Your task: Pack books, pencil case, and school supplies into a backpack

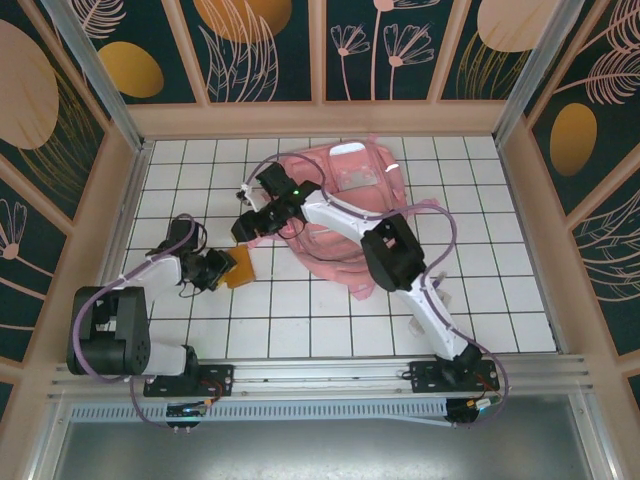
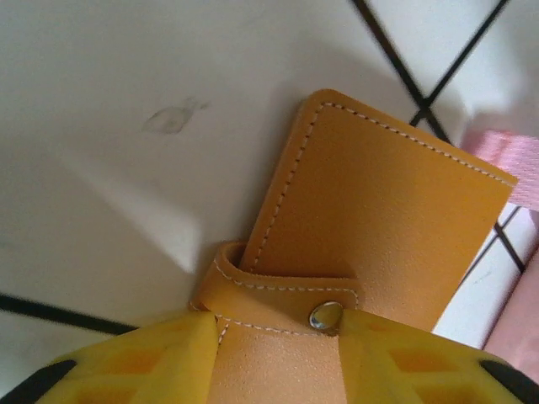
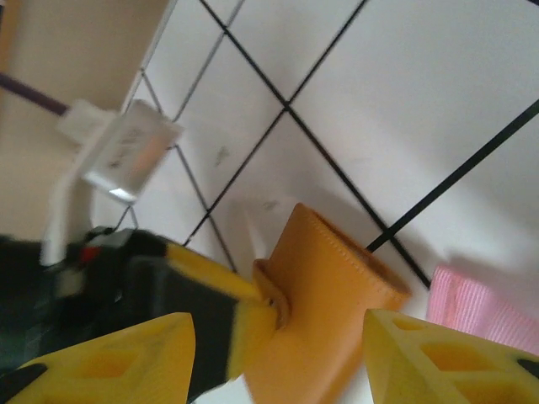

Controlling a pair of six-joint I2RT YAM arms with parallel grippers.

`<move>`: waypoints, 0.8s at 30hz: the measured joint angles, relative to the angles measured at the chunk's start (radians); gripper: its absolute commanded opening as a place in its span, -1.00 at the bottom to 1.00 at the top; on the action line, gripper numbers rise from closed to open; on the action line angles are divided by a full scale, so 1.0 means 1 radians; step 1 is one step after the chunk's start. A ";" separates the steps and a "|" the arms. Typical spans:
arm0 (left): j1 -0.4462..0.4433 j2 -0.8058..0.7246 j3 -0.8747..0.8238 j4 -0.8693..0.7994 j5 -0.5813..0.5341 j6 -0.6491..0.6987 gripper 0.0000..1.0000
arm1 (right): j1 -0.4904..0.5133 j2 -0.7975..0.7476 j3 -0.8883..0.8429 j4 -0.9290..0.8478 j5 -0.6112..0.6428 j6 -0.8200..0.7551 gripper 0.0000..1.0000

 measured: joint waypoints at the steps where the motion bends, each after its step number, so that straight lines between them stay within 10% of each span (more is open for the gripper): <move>1: 0.000 0.004 -0.003 0.016 0.005 0.005 -0.31 | -0.003 0.039 0.047 -0.036 0.000 -0.003 0.04; 11: 0.000 0.009 -0.081 0.172 0.076 -0.014 -0.41 | -0.009 0.146 0.148 -0.211 -0.018 -0.048 -0.05; 24: 0.000 -0.148 -0.093 0.154 0.067 -0.033 0.03 | -0.018 0.090 0.013 -0.163 -0.177 -0.117 -0.96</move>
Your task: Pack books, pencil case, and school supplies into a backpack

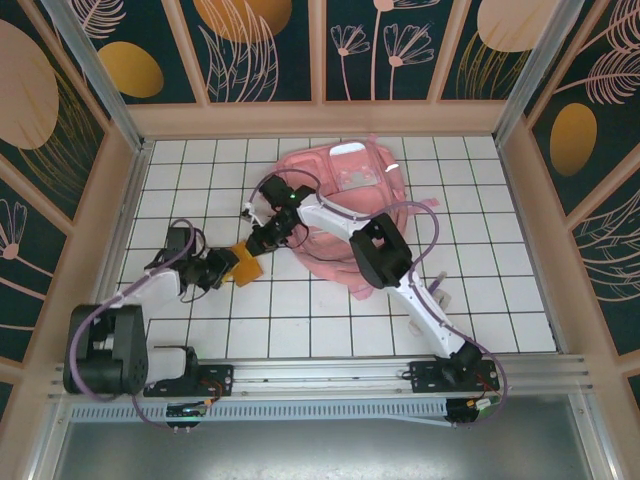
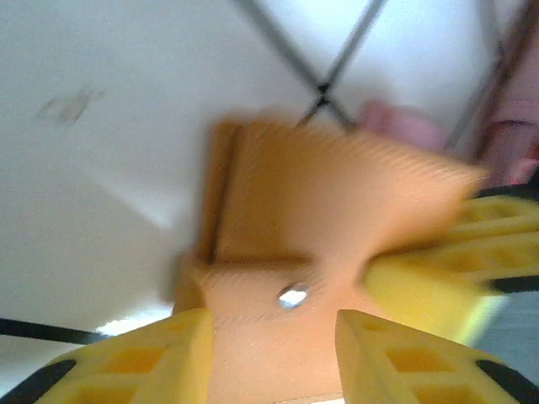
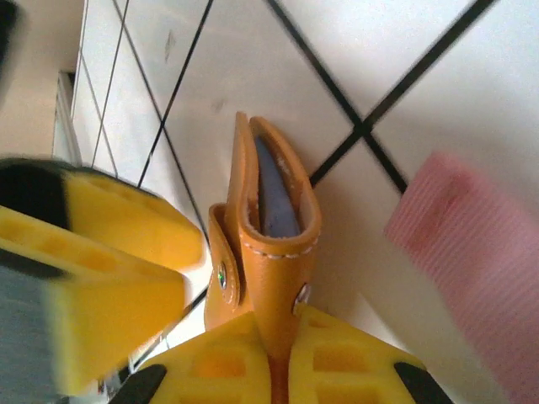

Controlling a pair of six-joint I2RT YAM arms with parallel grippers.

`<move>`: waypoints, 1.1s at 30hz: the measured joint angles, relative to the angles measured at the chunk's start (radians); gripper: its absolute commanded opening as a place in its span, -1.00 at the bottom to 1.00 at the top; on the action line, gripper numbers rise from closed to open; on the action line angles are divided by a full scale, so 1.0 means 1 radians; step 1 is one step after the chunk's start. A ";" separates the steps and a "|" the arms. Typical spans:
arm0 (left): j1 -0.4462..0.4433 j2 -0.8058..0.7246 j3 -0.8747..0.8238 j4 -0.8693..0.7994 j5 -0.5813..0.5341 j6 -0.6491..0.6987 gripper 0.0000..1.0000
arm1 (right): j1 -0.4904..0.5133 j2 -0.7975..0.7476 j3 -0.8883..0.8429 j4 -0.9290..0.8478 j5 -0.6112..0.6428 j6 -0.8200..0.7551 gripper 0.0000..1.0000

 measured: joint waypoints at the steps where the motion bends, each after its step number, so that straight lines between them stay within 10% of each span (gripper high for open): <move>1: 0.000 -0.039 0.006 0.002 -0.005 0.006 0.03 | -0.003 -0.033 -0.064 0.036 -0.011 0.016 -0.97; 10: -0.125 -0.261 0.092 0.257 -0.039 0.266 0.18 | -0.265 -0.569 -0.706 0.595 -0.028 0.377 -0.98; 23: -0.679 0.270 0.496 0.199 -0.274 1.042 0.41 | -0.841 -0.986 -1.142 0.852 0.207 0.608 -0.99; 33: -0.729 0.583 0.644 0.097 -0.372 1.313 0.54 | -0.965 -1.126 -1.238 0.823 0.246 0.610 -0.97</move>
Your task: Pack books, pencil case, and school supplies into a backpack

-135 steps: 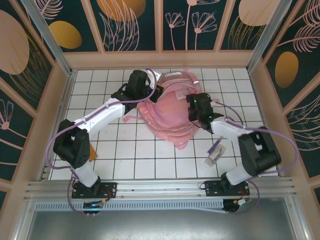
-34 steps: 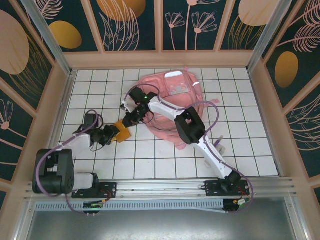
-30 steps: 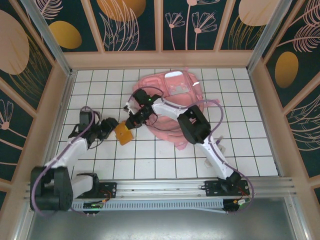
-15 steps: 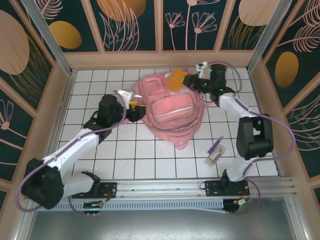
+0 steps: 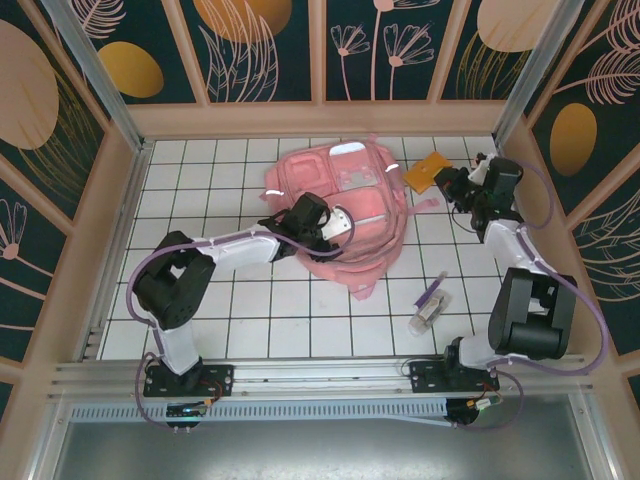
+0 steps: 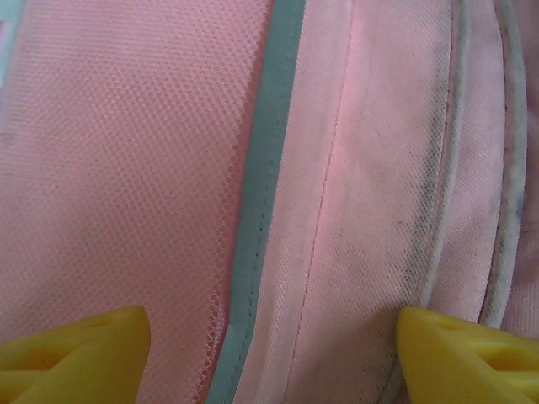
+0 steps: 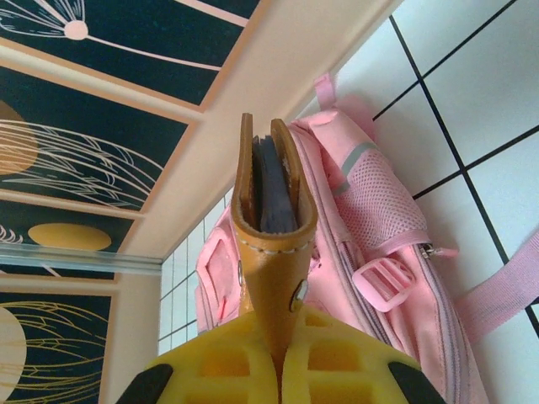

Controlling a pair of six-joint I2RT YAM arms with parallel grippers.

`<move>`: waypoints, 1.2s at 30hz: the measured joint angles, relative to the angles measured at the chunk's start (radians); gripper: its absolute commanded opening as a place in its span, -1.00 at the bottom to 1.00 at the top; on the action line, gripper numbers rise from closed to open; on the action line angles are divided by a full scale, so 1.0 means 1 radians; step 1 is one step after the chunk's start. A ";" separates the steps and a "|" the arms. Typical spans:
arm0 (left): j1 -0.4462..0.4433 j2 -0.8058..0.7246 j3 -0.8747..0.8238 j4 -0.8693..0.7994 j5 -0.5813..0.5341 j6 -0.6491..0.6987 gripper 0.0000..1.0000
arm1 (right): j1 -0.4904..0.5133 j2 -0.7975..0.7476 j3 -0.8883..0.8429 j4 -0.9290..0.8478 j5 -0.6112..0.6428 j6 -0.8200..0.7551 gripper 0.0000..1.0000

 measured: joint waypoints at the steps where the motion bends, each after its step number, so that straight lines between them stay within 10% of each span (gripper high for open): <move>1: 0.000 0.003 0.005 -0.003 0.005 0.012 0.49 | 0.000 -0.007 -0.002 -0.002 0.000 -0.003 -0.96; 10: -0.005 0.023 0.036 0.018 -0.021 0.073 -0.70 | -0.001 -0.051 -0.040 -0.050 0.000 -0.037 -0.96; 15: -0.005 -0.011 0.021 0.043 0.015 0.130 0.08 | -0.005 -0.111 -0.076 -0.101 0.000 -0.070 -0.96; 26: -0.005 0.026 0.033 0.005 0.045 0.191 0.34 | -0.011 -0.146 -0.095 -0.143 0.000 -0.107 -0.96; 32: -0.019 0.116 0.101 -0.026 -0.047 0.135 -0.86 | -0.011 -0.146 -0.095 -0.143 -0.008 -0.107 -0.96; 36: -0.014 0.097 0.130 -0.025 -0.112 0.087 -1.00 | -0.011 -0.146 -0.097 -0.161 -0.016 -0.106 -0.97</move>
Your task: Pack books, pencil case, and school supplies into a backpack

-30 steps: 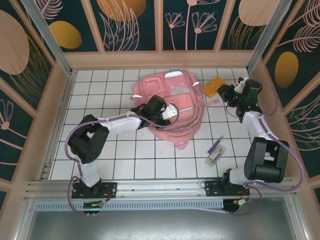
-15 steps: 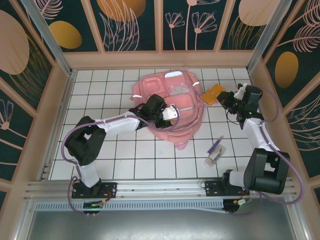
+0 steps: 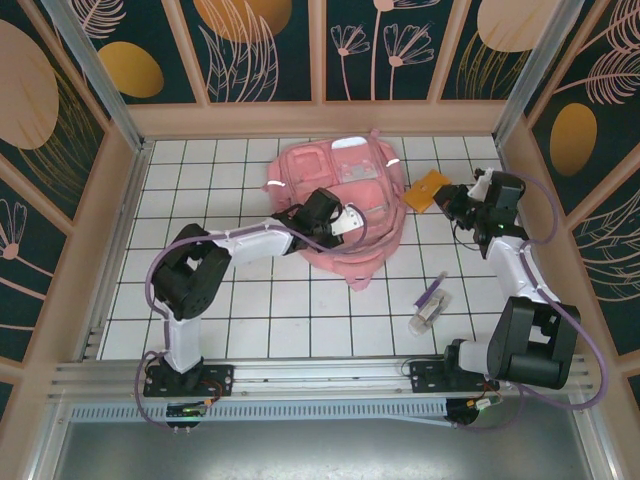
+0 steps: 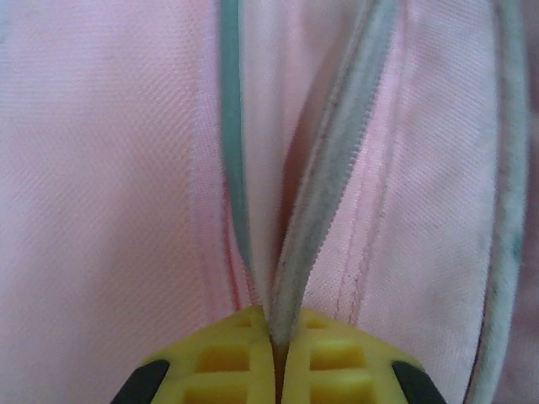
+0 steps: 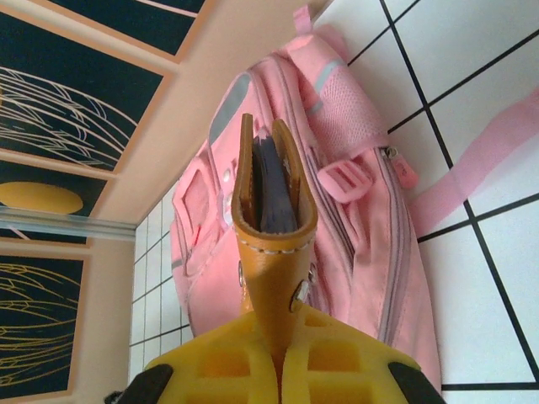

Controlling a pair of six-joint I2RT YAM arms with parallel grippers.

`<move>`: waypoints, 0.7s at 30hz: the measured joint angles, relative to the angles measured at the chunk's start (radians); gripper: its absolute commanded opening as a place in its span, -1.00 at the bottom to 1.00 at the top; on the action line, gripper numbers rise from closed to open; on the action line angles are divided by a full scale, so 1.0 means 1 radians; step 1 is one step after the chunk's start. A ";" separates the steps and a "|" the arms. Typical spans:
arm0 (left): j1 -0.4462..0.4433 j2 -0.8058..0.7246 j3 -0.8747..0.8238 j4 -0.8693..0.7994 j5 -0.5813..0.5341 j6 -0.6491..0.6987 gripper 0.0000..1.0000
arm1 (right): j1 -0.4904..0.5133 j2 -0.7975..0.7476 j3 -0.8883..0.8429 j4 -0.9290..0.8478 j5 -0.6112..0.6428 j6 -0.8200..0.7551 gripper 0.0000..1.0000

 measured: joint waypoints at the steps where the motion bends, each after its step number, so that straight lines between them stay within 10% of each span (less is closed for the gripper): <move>1: 0.001 -0.014 0.003 -0.002 -0.009 -0.011 -1.00 | 0.000 -0.002 -0.004 -0.005 -0.005 0.003 -0.96; 14: 0.018 -0.064 0.407 -0.182 -0.114 -0.184 -1.00 | 0.016 -0.137 -0.056 -0.102 -0.068 0.091 -1.00; 21: 0.016 0.021 0.561 -0.256 0.001 -0.290 -1.00 | 0.274 0.025 -0.077 0.094 -0.074 0.333 -1.00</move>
